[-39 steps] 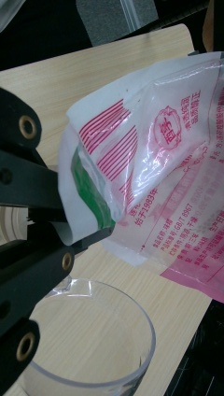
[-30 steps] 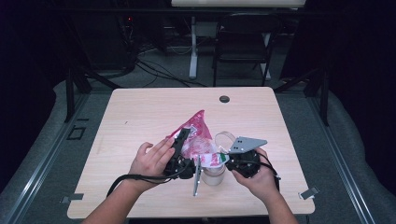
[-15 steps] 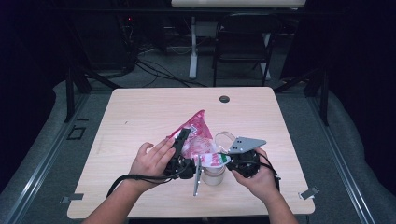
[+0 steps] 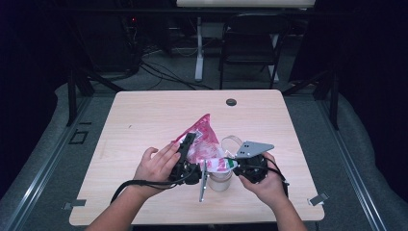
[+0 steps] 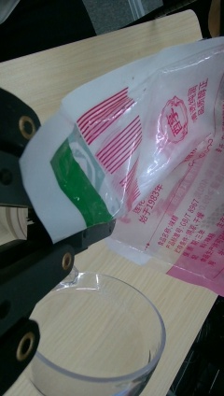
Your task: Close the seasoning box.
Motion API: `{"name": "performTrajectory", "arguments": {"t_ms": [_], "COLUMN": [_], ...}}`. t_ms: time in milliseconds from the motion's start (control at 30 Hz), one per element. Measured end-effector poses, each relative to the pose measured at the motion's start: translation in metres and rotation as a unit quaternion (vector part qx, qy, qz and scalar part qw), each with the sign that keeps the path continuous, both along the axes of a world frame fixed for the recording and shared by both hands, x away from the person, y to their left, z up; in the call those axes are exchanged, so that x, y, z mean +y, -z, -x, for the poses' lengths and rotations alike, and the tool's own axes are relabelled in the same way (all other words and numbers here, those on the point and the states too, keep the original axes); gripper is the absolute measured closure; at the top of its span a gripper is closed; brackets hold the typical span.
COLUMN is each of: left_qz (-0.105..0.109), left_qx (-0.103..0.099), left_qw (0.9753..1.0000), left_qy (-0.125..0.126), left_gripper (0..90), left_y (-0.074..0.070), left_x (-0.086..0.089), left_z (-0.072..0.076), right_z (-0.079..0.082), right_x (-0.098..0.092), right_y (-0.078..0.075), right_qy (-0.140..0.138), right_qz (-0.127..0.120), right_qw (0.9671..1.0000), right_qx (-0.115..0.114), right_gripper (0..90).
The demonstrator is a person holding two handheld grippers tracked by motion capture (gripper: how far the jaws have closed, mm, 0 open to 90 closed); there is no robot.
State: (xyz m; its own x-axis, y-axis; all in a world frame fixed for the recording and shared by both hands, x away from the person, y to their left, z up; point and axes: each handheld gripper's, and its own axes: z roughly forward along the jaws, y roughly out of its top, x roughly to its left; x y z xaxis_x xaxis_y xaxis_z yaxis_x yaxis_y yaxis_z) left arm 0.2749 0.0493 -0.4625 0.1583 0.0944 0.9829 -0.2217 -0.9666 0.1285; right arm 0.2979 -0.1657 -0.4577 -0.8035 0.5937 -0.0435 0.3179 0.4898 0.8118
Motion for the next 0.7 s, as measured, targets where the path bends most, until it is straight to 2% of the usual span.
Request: {"name": "performTrajectory", "arguments": {"t_ms": [700], "left_qz": [-0.006], "left_qx": [-0.008], "left_qw": [0.9999], "left_qy": [-0.004], "left_gripper": [64.1], "left_y": [0.0012], "left_x": [-0.0019], "left_z": [-0.0014], "right_z": [-0.0006], "right_x": [-0.0013], "right_y": [0.0005], "right_qy": [0.004], "right_qz": [-0.002], "right_qw": [1.0000], "right_qx": [0.001], "right_gripper": [90.0]}}
